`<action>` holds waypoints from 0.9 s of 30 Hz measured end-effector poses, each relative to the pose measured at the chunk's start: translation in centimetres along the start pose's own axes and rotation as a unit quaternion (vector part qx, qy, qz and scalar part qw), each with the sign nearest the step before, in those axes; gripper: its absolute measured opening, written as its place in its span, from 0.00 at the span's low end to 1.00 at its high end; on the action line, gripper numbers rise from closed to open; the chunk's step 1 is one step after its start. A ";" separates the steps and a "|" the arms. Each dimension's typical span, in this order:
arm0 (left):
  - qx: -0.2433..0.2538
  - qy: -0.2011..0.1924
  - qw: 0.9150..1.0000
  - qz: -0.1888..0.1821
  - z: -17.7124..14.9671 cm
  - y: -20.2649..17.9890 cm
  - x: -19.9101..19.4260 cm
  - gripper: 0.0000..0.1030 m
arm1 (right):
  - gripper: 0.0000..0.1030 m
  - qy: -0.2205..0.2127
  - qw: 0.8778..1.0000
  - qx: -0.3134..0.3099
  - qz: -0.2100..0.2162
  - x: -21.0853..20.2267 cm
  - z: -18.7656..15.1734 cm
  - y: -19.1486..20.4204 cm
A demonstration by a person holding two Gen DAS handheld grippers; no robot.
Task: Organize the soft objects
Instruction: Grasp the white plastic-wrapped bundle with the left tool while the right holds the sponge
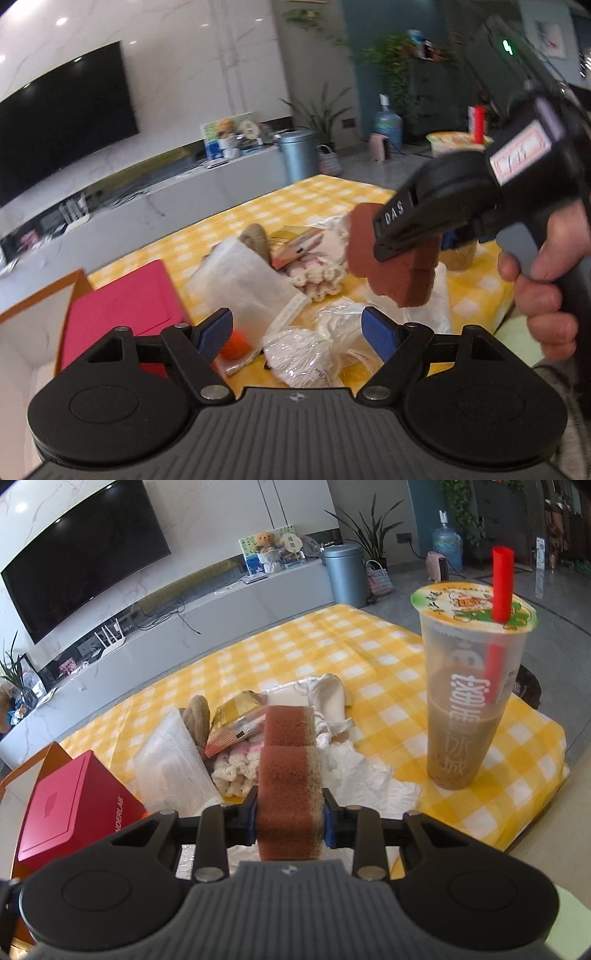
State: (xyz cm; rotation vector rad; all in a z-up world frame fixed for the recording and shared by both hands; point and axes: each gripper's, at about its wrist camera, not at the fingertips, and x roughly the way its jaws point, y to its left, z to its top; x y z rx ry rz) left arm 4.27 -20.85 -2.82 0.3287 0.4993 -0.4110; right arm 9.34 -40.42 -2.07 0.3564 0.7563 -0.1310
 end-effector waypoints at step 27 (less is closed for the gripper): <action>0.045 0.085 0.995 0.008 -3.1 -1.4 8.5 0.62 | 0.31 0.022 1.000 -0.001 0.009 1.3 -0.1 -0.3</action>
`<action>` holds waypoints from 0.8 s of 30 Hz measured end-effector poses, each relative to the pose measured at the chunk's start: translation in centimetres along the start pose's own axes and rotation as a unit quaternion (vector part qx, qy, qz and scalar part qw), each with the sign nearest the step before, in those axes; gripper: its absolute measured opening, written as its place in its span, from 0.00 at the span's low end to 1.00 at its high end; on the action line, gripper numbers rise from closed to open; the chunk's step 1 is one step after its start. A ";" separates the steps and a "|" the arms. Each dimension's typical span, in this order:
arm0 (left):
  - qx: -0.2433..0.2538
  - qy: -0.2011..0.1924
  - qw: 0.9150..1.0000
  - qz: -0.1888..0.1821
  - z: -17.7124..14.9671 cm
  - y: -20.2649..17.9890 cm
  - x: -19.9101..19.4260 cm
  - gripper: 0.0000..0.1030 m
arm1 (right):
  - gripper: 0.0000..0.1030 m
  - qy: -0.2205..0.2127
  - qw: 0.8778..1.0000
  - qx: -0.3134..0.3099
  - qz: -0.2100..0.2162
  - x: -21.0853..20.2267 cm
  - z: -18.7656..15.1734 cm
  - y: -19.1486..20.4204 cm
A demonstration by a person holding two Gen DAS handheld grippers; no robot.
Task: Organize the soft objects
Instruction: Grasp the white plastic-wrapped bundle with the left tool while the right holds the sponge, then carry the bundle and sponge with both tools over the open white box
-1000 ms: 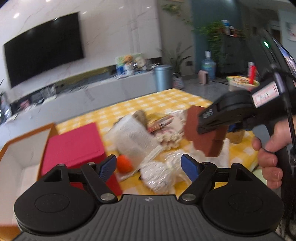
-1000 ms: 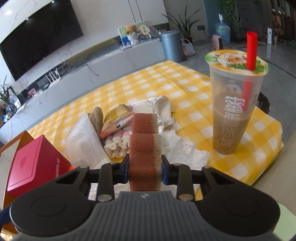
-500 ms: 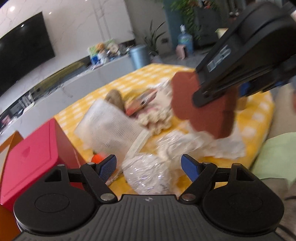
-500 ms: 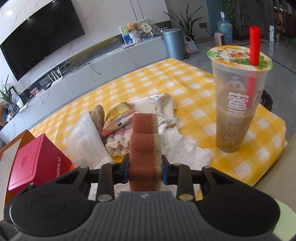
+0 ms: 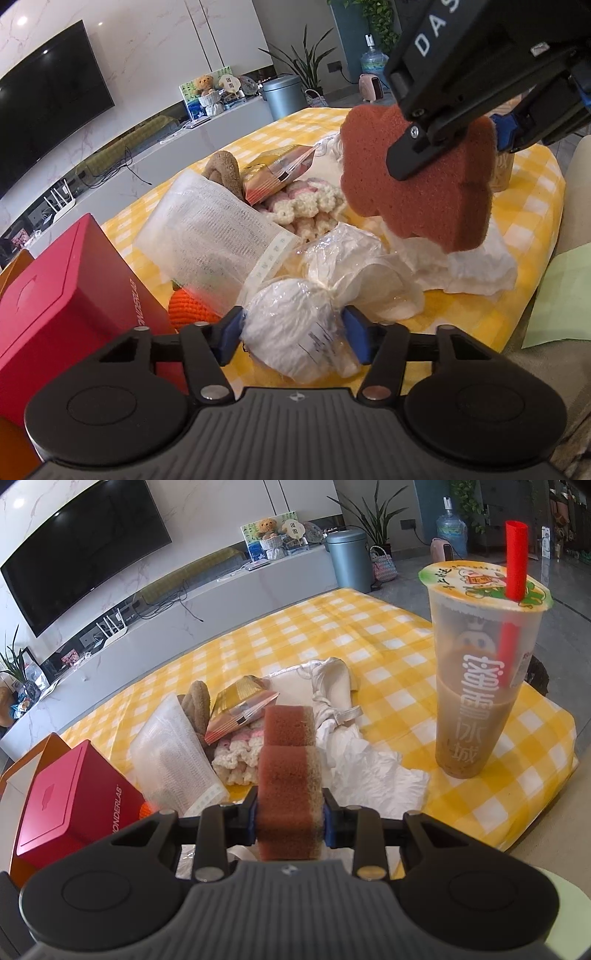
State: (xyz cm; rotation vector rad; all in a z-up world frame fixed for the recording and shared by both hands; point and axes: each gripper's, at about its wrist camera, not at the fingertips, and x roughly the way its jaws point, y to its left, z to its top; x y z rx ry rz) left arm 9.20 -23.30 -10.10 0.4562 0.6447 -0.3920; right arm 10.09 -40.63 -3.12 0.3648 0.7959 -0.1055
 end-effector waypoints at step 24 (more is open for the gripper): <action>-0.121 -0.127 0.984 0.020 1.8 5.2 -11.9 0.58 | 0.30 -0.038 0.999 0.030 -0.001 -3.2 -0.4 -1.1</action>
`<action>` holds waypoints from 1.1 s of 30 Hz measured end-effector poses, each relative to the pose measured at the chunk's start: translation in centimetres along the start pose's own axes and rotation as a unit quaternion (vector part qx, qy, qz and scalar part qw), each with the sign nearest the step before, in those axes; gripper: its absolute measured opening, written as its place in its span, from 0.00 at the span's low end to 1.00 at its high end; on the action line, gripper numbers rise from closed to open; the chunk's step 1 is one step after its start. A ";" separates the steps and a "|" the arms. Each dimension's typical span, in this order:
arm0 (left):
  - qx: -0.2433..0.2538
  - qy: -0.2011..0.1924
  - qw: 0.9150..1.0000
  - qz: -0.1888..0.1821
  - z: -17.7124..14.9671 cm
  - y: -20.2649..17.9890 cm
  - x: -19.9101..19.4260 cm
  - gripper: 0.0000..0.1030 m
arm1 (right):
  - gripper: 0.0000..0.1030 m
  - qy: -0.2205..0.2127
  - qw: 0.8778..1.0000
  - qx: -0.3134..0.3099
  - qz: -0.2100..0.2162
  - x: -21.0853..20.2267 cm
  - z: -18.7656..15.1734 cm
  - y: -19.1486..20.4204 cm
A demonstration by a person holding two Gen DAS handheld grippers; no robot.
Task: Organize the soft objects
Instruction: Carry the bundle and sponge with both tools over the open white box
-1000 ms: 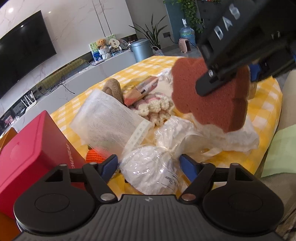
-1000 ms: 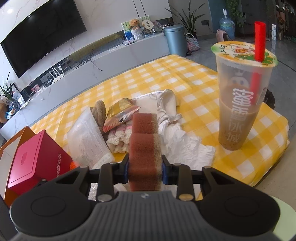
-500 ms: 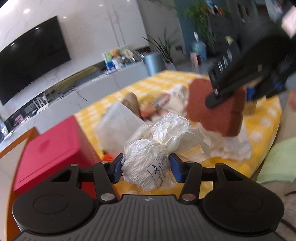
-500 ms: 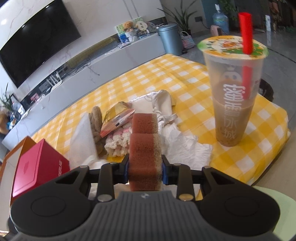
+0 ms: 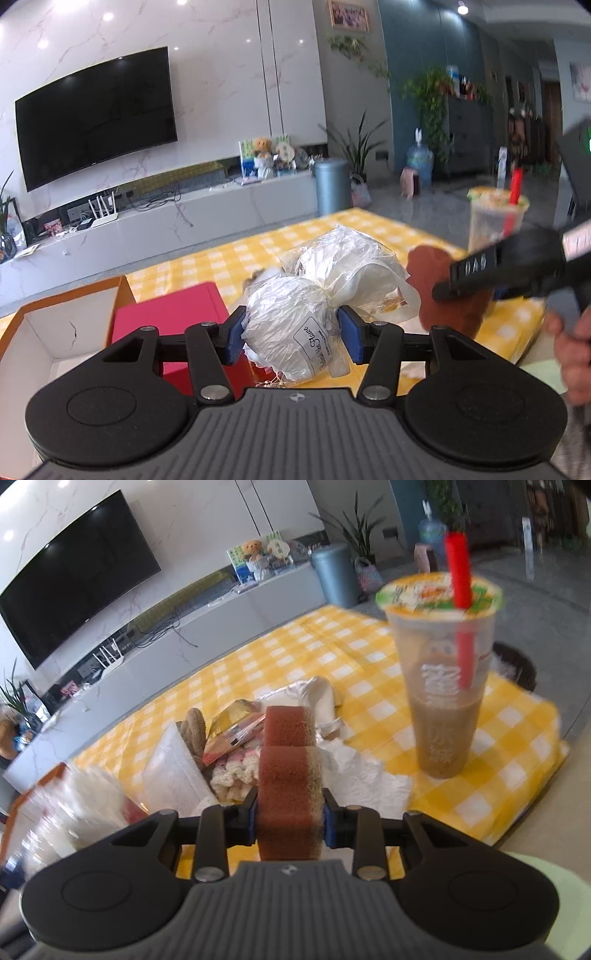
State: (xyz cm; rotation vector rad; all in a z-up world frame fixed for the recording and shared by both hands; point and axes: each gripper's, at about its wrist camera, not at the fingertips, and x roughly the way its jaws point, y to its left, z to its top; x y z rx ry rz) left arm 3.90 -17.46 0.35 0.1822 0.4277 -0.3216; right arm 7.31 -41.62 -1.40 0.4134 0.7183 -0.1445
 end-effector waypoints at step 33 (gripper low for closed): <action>-0.146 -0.036 0.974 0.167 2.4 15.2 -9.8 0.58 | 0.30 -0.087 0.957 -0.110 0.255 -11.9 -2.2 13.5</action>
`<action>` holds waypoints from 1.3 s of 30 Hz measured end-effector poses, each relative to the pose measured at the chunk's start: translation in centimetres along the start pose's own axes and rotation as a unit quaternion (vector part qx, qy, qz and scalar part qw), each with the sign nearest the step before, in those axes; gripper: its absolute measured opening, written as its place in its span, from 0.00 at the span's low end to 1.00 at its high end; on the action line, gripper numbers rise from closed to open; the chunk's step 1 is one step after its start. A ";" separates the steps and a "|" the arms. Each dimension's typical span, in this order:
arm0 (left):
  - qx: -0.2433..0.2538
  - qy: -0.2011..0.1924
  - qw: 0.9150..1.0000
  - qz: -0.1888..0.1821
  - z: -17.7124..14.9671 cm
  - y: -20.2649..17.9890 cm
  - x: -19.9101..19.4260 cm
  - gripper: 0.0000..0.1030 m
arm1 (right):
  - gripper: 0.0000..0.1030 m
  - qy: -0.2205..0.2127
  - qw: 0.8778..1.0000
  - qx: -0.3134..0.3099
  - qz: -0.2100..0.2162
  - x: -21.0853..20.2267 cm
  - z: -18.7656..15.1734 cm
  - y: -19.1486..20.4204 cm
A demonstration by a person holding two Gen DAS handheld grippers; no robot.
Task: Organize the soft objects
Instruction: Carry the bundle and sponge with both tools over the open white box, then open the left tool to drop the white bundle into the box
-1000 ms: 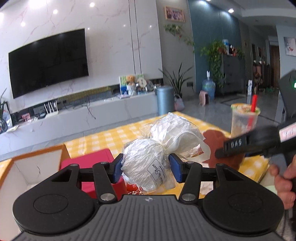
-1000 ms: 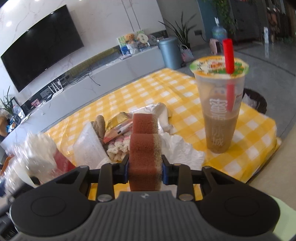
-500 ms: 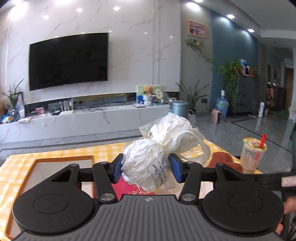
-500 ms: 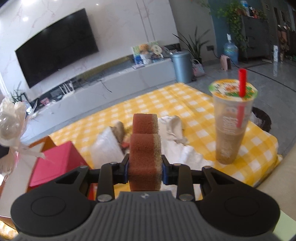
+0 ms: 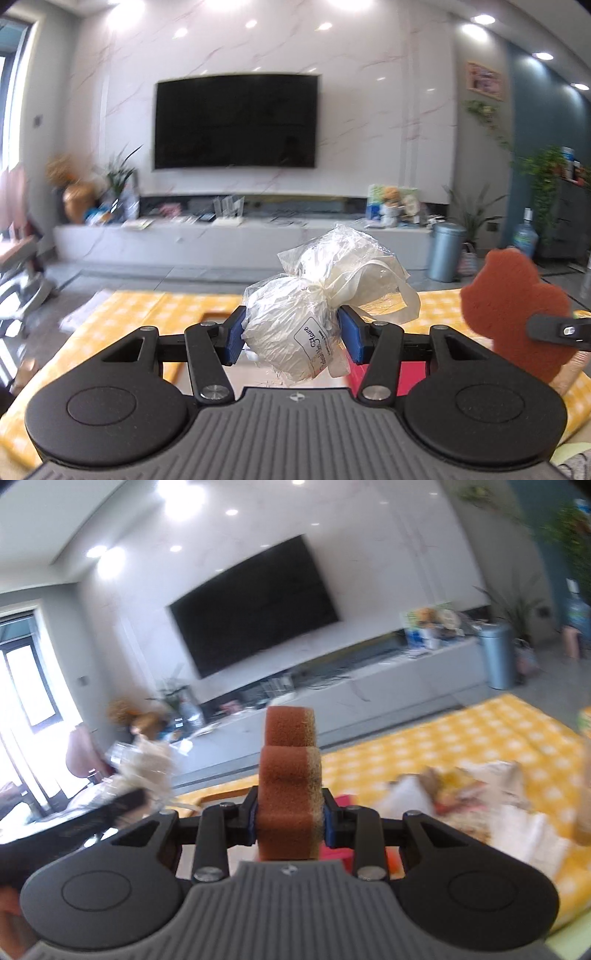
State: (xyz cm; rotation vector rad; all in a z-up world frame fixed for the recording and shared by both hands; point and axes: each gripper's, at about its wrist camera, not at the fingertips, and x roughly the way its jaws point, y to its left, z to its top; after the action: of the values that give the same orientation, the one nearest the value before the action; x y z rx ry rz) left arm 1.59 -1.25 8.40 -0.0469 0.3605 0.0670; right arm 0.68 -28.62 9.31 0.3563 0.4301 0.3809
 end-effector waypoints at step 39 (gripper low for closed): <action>-0.108 0.140 0.984 0.037 -2.4 10.3 3.2 0.92 | 0.30 0.121 0.992 -0.035 0.003 14.5 -9.2 8.1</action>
State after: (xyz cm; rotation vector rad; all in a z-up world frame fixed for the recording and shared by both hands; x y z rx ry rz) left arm 2.94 9.03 4.66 -0.2590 0.6358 0.1739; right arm 6.40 -13.12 -0.04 0.2442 0.6520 0.4465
